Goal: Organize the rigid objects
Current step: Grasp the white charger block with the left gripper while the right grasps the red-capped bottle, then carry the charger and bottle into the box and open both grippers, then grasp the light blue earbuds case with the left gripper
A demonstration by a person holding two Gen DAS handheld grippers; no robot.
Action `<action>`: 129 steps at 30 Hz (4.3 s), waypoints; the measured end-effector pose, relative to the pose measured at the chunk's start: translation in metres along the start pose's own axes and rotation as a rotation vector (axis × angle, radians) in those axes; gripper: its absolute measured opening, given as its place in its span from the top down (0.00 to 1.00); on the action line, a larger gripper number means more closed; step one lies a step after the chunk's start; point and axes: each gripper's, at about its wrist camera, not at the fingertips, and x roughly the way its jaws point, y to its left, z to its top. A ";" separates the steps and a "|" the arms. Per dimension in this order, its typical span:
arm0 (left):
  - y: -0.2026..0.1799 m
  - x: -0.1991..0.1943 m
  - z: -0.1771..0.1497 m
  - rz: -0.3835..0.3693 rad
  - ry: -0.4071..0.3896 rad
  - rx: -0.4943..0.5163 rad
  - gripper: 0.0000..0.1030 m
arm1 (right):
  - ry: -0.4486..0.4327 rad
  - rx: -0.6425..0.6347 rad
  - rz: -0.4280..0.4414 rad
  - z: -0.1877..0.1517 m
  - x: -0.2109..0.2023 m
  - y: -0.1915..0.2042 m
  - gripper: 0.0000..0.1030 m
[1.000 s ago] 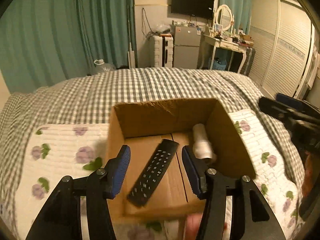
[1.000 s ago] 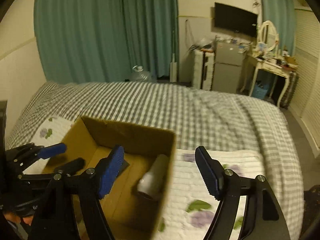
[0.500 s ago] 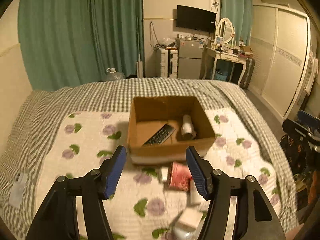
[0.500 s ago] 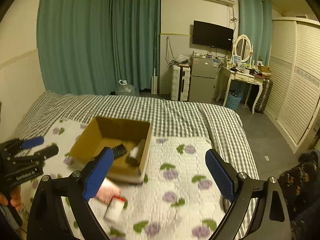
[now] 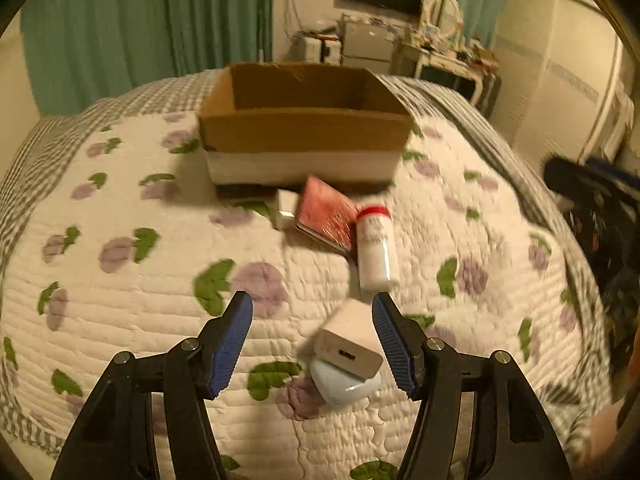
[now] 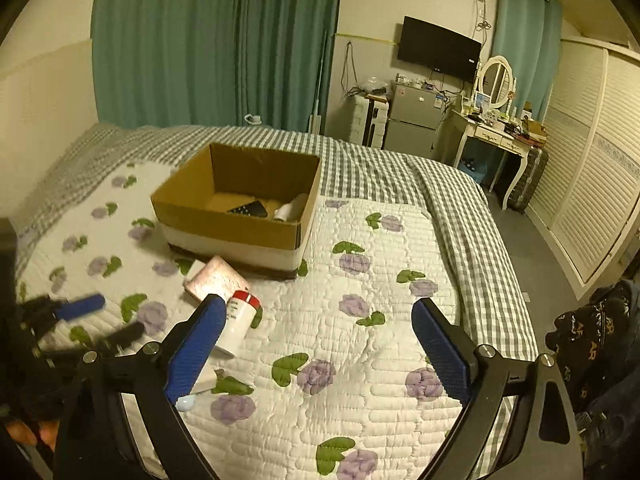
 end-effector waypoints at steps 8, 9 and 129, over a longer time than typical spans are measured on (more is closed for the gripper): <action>-0.033 0.035 -0.021 -0.078 0.085 0.140 0.36 | 0.095 0.056 0.024 -0.009 0.052 -0.003 0.08; -0.036 0.040 -0.021 -0.031 0.080 0.169 0.36 | 0.103 0.066 0.026 -0.010 0.057 -0.004 0.08; 0.028 -0.051 0.088 0.147 -0.175 0.025 0.28 | -0.025 0.052 -0.001 0.068 -0.006 -0.018 0.06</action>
